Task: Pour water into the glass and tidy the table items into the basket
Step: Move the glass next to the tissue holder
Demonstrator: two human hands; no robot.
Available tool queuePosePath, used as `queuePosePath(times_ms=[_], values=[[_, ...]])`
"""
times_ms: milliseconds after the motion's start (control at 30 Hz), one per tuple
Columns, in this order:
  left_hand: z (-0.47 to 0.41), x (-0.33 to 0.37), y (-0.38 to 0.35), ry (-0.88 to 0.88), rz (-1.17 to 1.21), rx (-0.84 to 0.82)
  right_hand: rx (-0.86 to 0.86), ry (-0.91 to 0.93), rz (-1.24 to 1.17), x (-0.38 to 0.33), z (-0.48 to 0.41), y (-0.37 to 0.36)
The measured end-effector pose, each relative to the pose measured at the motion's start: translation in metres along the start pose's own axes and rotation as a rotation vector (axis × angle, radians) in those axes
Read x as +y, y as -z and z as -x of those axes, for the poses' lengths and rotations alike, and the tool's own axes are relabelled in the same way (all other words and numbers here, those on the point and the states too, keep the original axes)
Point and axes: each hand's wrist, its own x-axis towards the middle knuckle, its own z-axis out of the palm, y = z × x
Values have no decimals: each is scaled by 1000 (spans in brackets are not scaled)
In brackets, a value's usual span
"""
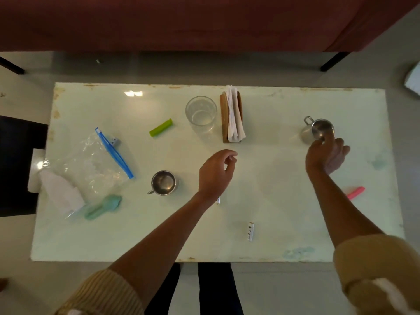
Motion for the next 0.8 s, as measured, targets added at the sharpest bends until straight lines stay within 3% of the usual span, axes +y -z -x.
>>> queuePosePath(times_ms=[167,300,400,533,700,800], values=[[9,4,-13,98,9,-131,-282,-64,-34,5,-21,-4],[15,8,-17,170,13,-164,-262,-106,-118,6,-19,-3],[17,11,-15,239,93,-142,-241,-32,-120,9,-3,2],[25,10,-10,251,160,-177,-277,250,-138,17,49,20],[43,1,2,-45,-73,-217,-344,690,62,15,115,44],[59,-9,21,-84,-128,-314,-370,912,134,5,149,45]])
